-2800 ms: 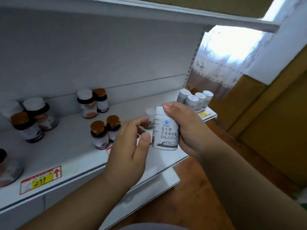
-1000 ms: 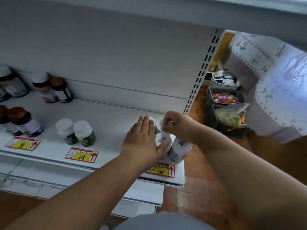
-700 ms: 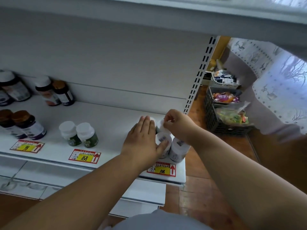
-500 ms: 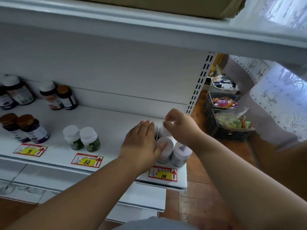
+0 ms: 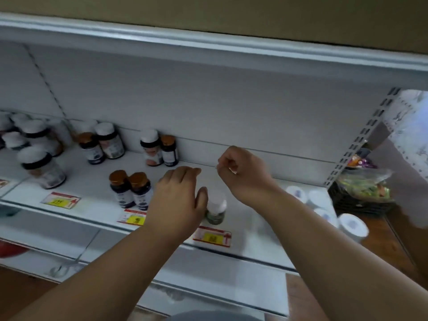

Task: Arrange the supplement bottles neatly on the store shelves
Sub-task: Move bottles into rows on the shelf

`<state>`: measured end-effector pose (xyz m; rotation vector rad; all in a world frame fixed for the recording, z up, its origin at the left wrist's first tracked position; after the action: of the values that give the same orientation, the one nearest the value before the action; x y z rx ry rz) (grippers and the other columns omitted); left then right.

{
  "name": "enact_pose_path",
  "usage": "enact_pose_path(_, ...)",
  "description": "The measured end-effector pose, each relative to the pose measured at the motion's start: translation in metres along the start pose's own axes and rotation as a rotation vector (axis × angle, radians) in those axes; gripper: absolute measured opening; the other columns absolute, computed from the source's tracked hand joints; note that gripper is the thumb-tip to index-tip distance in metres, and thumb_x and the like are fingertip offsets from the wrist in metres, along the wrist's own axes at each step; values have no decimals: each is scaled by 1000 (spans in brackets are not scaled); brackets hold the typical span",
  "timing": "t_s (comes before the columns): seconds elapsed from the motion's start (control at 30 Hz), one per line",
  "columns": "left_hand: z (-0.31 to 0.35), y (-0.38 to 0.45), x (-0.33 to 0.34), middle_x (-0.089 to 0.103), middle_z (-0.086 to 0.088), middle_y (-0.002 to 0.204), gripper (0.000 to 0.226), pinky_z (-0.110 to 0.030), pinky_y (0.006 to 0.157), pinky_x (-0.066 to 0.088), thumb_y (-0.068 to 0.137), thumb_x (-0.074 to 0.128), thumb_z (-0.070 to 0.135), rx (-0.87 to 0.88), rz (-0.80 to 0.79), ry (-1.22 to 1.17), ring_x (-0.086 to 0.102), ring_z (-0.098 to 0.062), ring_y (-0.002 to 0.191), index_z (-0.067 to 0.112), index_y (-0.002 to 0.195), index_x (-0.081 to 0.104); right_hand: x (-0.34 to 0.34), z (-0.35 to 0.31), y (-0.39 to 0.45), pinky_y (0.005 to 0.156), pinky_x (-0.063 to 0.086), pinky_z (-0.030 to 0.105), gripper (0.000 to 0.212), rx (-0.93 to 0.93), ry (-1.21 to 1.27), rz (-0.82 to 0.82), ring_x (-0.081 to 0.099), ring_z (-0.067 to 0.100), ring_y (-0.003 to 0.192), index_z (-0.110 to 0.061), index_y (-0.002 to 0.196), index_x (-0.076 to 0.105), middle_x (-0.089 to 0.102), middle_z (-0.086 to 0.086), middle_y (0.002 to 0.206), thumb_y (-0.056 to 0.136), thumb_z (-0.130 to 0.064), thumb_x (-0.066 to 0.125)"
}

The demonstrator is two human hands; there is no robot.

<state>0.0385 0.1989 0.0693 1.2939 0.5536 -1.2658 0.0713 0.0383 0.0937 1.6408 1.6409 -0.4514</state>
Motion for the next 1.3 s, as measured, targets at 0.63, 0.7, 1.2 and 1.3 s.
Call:
enact_pose_path(0.63,-172,21,-30,64,-10,96,35,-39,71,46,81,56,30,-49,27,35,55,-31,81,8,106,65,178,-45,169,75,43,30,33,143,-328,-185,57,32,100,-10,119,52,47,16,122,91,-27,57)
enact_pose_path(0.7,-177,24,-30,64,-10,97,35,-40,73,46,83,55,31,-33,42,38,56,-32,83,8,108,65,185,-40,181,81,49,37,34,173,-428,-82,57,33,102,-12,114,53,45,14,119,90,-35,62)
enact_pose_path(1.2,-214,42,-51,60,-8,114,51,-25,87,38,87,41,43,116,49,-375,47,-17,105,11,124,58,141,-69,123,67,50,26,43,413,226,362,60,9,82,-19,125,52,63,-8,95,89,-39,63)
enact_pose_path(1.3,-216,41,-63,54,0,121,60,-16,87,27,87,38,53,114,-35,-488,45,-13,111,17,133,50,129,-103,99,80,57,41,29,386,355,393,67,20,87,-18,100,70,71,-1,93,88,-44,63)
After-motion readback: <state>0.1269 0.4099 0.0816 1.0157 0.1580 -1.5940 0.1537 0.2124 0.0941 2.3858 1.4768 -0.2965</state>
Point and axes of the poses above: each hand's wrist, its own y-axis towards the middle knuckle, its own x-axis out of the palm, z = x × y, the point moved 3 cm from there along y, towards the middle knuckle
